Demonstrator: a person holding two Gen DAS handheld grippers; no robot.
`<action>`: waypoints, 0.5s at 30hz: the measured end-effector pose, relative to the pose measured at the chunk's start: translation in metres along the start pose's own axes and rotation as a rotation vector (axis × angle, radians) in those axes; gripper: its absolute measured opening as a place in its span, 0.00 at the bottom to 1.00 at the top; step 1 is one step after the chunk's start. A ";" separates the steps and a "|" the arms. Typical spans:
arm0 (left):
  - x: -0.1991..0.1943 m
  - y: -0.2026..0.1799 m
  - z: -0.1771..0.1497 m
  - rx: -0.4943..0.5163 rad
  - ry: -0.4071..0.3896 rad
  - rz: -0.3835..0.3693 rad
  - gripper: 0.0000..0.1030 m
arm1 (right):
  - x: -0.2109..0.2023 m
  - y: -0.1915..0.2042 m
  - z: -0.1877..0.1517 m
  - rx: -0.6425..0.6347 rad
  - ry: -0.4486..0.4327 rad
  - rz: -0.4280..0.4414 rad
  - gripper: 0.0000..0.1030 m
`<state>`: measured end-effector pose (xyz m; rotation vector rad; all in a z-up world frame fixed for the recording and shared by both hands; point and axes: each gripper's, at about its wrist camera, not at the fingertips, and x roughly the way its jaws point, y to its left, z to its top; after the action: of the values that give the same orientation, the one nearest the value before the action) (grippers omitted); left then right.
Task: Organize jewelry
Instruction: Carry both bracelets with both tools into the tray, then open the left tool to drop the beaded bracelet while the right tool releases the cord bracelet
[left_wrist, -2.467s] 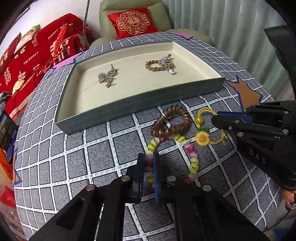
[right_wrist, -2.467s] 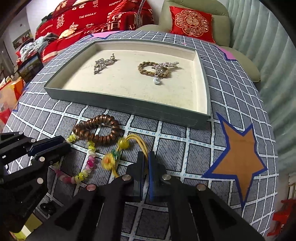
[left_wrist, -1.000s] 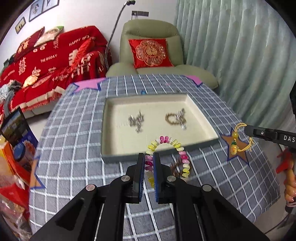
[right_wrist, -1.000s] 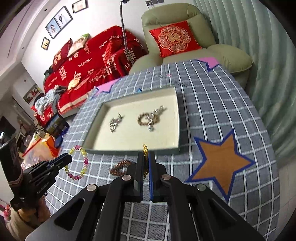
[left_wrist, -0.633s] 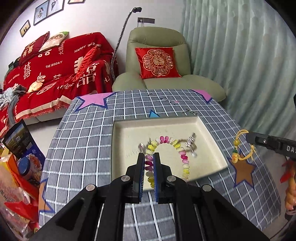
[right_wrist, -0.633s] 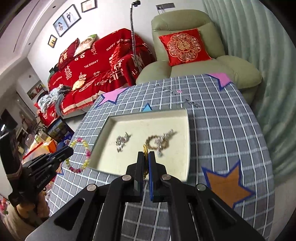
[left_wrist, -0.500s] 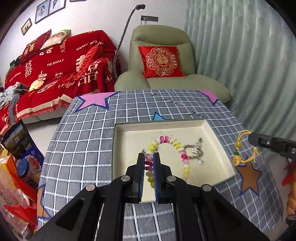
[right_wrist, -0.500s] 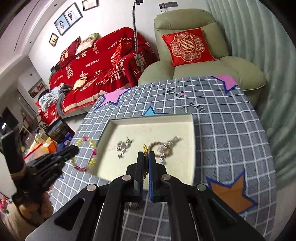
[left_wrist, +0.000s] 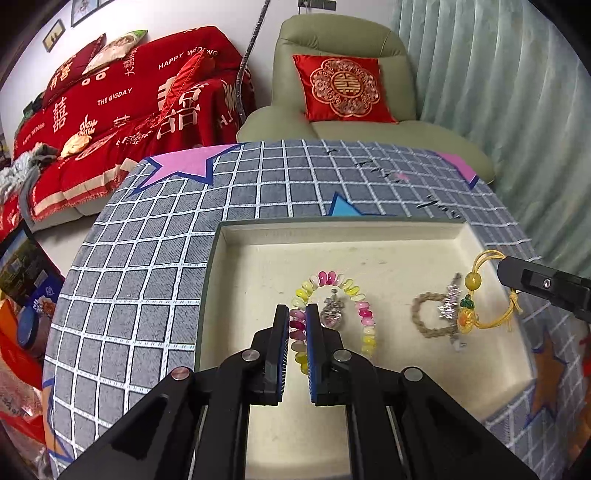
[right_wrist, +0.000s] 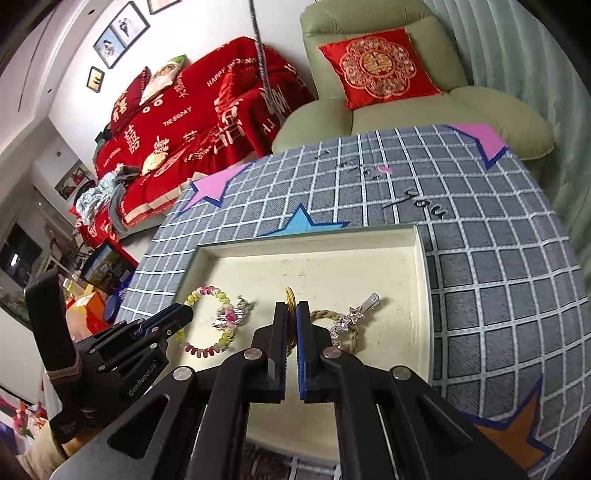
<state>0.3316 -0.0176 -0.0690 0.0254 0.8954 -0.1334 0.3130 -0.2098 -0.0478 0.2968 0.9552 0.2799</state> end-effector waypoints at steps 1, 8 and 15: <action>0.004 -0.002 -0.001 0.010 0.002 0.008 0.17 | 0.003 -0.002 0.000 0.005 0.003 -0.002 0.04; 0.023 -0.004 -0.005 0.018 0.037 0.033 0.17 | 0.032 -0.015 -0.009 0.036 0.037 -0.022 0.04; 0.032 -0.005 -0.010 0.024 0.058 0.061 0.17 | 0.045 -0.021 -0.014 0.031 0.064 -0.054 0.05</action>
<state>0.3429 -0.0253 -0.0995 0.0790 0.9503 -0.0868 0.3282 -0.2107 -0.0972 0.2910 1.0301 0.2262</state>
